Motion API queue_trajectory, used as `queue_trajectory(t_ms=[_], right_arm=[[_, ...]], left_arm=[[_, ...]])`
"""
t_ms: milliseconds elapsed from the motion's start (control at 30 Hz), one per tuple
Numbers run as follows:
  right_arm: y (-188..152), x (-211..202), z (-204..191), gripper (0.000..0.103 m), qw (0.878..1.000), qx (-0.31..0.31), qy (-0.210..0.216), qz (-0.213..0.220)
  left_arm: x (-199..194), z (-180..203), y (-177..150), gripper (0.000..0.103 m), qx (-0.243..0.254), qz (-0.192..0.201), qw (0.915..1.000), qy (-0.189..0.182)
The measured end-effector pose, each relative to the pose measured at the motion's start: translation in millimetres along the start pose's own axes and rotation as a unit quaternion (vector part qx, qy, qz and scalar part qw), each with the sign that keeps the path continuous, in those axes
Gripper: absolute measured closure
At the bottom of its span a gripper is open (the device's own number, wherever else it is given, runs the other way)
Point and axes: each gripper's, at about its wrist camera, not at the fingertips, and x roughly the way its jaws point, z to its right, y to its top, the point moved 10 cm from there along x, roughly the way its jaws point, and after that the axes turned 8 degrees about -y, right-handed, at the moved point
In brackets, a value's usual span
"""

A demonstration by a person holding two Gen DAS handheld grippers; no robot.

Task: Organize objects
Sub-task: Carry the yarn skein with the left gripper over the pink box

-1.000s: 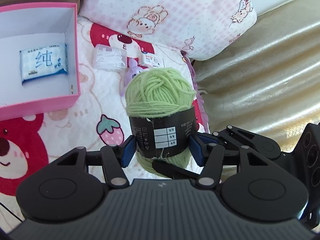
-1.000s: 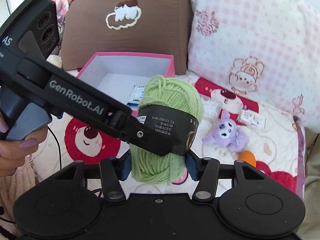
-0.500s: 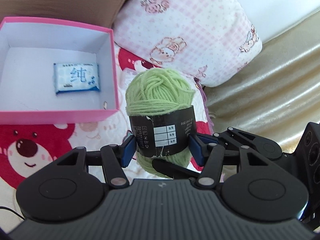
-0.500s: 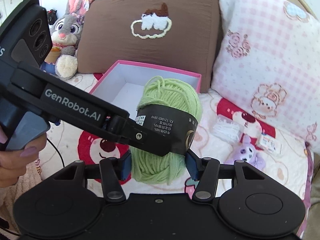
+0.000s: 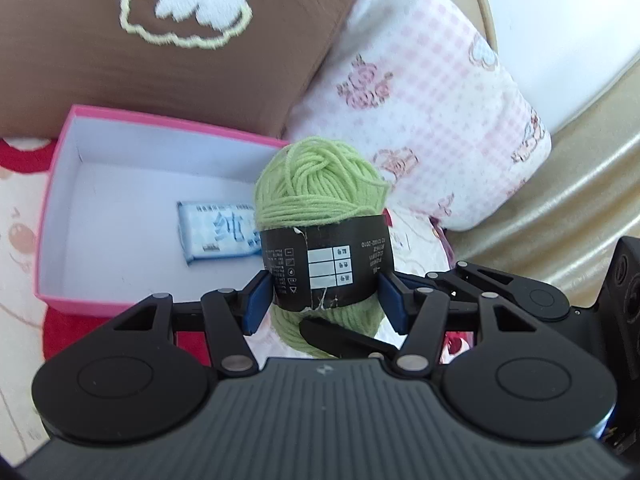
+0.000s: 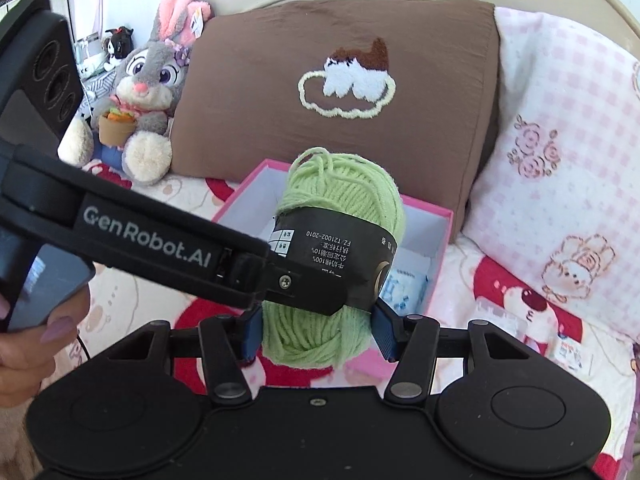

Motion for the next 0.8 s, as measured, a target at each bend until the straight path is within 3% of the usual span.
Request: queue_trajectory(t_ms=[200,400,600,800], right_arm=[[19,16,-11,0.044,1.000,0.004,0.018,0.003],[22,46,-17,0.044,0.996,0.038,0.081,0.004],[17,80,-23,0.044,0.994,0.054,0.090,-0.021],[10,109,-26,0.044,0.994,0.051,0.087,-0.043]], left_arm=[[-9,-23,17,0.046,-0.008,0.018,0.9998,0.007],[-6,-58,21,0.046,-0.043,0.018,0.9987,0.022],[11,-86,17,0.046,-0.053,0.007,0.9977,0.040],[29,-113,14,0.046,-0.073,-0.007,0.9967,0.036]])
